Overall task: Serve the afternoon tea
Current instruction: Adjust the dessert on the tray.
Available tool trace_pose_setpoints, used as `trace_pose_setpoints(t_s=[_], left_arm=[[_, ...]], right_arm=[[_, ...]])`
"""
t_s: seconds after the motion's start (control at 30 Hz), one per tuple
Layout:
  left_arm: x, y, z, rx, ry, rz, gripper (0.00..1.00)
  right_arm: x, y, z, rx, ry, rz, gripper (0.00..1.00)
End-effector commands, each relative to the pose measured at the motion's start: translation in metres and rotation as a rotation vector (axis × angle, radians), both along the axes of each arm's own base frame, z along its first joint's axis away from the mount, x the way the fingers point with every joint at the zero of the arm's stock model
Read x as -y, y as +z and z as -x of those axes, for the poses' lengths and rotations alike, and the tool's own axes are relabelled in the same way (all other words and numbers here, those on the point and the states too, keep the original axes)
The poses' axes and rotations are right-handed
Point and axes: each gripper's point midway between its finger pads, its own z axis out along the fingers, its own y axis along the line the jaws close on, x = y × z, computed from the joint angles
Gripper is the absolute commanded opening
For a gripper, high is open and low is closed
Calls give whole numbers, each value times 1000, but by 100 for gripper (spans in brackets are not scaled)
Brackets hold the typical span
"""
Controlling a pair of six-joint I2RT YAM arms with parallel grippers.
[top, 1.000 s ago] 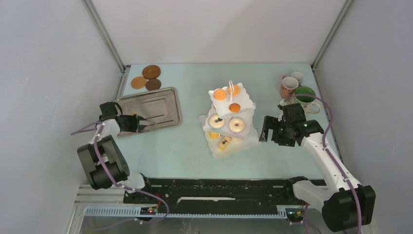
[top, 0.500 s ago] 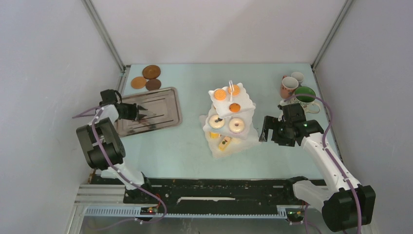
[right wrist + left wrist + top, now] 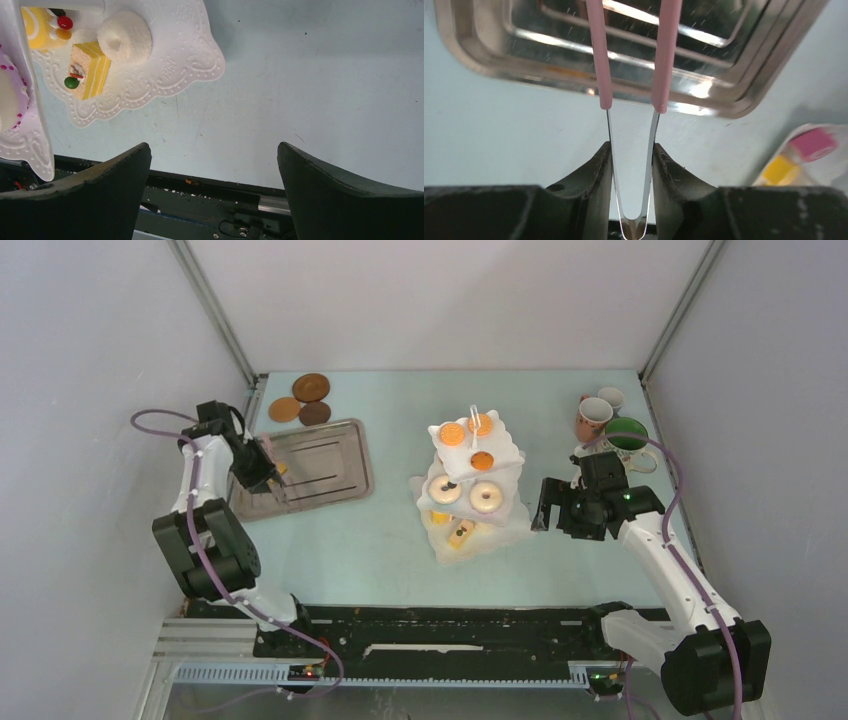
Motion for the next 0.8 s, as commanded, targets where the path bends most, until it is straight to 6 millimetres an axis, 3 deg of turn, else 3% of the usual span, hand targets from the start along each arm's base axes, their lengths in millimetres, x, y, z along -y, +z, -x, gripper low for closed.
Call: trace_pose_setpoints(t_s=[0.0, 0.13, 0.33, 0.6, 0.77], left_arm=[[-10, -2, 41, -96, -117, -132, 34], [0, -3, 30, -53, -101, -52, 36], [-22, -22, 28, -84, -65, -29, 37], [-21, -22, 6, -84, -165, 36, 37], [-20, -40, 5, -122, -161, 99, 36]], right_arm=[[-8, 5, -4, 24, 44, -17, 100], [-12, 5, -2, 29, 63, -18, 100], [-13, 8, -1, 41, 70, -18, 100], [-13, 5, -2, 28, 69, -15, 100], [-12, 5, -2, 28, 64, -12, 100]])
